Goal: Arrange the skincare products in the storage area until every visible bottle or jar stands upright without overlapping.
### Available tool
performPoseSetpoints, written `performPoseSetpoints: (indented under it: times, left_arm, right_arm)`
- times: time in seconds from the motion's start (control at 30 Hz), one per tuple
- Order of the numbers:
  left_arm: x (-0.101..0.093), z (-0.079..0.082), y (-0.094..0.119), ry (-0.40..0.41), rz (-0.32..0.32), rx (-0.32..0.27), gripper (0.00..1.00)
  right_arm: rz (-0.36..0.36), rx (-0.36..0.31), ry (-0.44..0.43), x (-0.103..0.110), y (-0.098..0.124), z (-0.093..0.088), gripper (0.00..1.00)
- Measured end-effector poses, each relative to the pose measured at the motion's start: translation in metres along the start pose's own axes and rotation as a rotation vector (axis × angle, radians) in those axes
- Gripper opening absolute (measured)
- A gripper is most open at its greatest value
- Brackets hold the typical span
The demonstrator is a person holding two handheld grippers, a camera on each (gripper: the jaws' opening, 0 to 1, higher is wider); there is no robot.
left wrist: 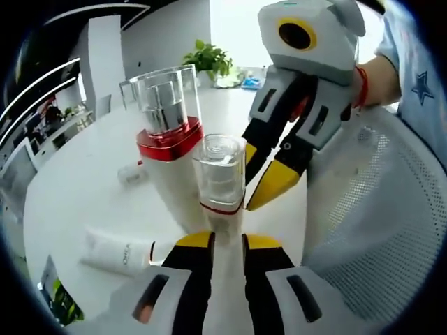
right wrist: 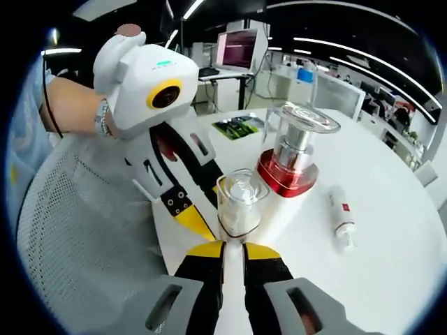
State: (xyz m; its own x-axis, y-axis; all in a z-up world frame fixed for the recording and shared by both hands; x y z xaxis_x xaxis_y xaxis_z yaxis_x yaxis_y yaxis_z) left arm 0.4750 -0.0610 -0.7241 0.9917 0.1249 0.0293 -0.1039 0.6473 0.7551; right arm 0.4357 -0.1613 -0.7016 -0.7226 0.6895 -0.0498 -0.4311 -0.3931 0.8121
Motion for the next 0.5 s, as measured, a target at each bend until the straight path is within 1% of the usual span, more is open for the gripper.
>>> performPoseSetpoints:
  times: [0.27, 0.37, 0.43, 0.5]
  left_arm:
    - [0.000, -0.002, 0.000, -0.007, -0.005, 0.012, 0.18]
    - [0.003, -0.003, 0.003, -0.003, 0.000, 0.013, 0.20]
    - [0.008, -0.005, 0.006, 0.013, 0.008, 0.014, 0.21]
    - [0.013, -0.009, 0.010, 0.045, 0.012, 0.028, 0.21]
  right_arm:
    - [0.002, 0.009, 0.007, 0.001, -0.001, -0.001, 0.03]
    - [0.000, 0.021, -0.010, -0.002, 0.000, -0.005, 0.04]
    - [-0.007, 0.031, -0.024, -0.006, 0.001, -0.008, 0.03]
    - [-0.015, 0.039, -0.043, -0.009, 0.002, -0.012, 0.03]
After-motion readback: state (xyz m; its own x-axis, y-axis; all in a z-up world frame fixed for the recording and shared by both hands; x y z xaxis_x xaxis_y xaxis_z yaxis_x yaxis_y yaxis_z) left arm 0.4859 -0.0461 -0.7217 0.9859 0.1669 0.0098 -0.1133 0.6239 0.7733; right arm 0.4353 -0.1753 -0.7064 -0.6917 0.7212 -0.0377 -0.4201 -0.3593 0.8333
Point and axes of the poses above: the point that each gripper's makers call its tool centre point, and the gripper's own axes: y roughly backward along the fingers, x roughly to its left, z roughly out of its top, the point moved 7 cm from there along y, roughly backward along the fingers, and after that the axes turned 10 degrees about x, right-handed, at the moved point
